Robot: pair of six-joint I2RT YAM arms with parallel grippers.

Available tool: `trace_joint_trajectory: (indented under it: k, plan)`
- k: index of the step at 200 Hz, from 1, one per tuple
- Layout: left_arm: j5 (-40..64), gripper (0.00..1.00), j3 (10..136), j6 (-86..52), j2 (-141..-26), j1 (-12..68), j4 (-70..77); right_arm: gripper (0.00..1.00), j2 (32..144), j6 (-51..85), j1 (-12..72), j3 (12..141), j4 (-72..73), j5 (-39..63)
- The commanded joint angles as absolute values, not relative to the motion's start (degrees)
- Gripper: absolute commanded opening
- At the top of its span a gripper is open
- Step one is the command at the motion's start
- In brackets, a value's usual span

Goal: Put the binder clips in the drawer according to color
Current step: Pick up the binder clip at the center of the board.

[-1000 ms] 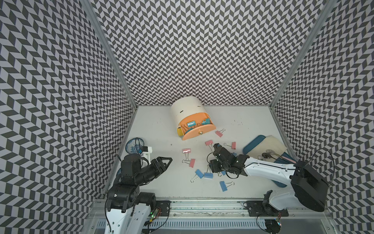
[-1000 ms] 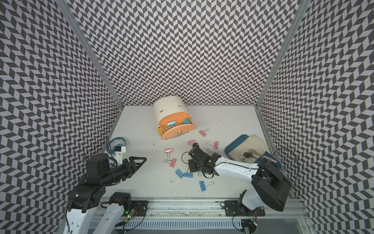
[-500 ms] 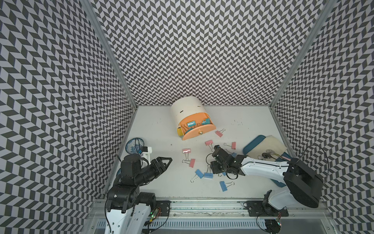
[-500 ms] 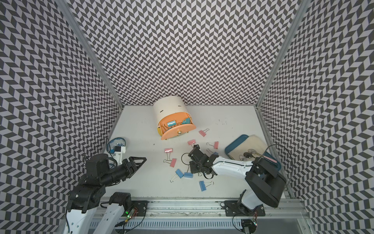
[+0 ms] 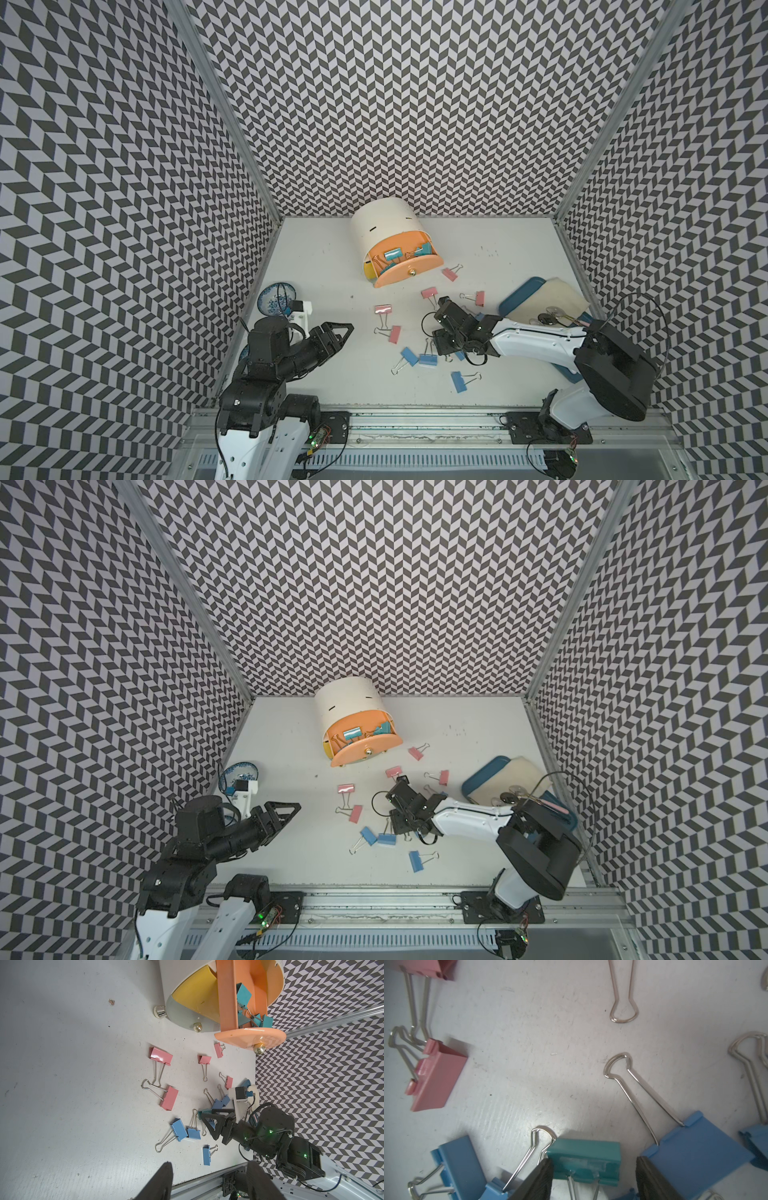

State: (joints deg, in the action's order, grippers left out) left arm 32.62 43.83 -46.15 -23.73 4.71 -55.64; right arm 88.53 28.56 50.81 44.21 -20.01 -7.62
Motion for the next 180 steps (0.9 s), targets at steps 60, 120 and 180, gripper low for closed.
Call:
trace_joint_trajectory:
  k: [60,120,180]
  plan:
    - [32.3,0.6,43.7,-45.5,-24.1,4.4,-54.6,0.68,90.8,27.4,50.5,47.9,-18.8,-7.4]
    - [32.2,0.61,43.4,-45.4,-24.1,4.3,-54.5,0.67,93.5,28.2,50.5,48.7,-20.5,-9.6]
    - [32.4,0.61,43.1,-45.6,-24.8,4.4,-53.6,0.54,91.7,28.2,50.5,48.8,-20.5,-9.6]
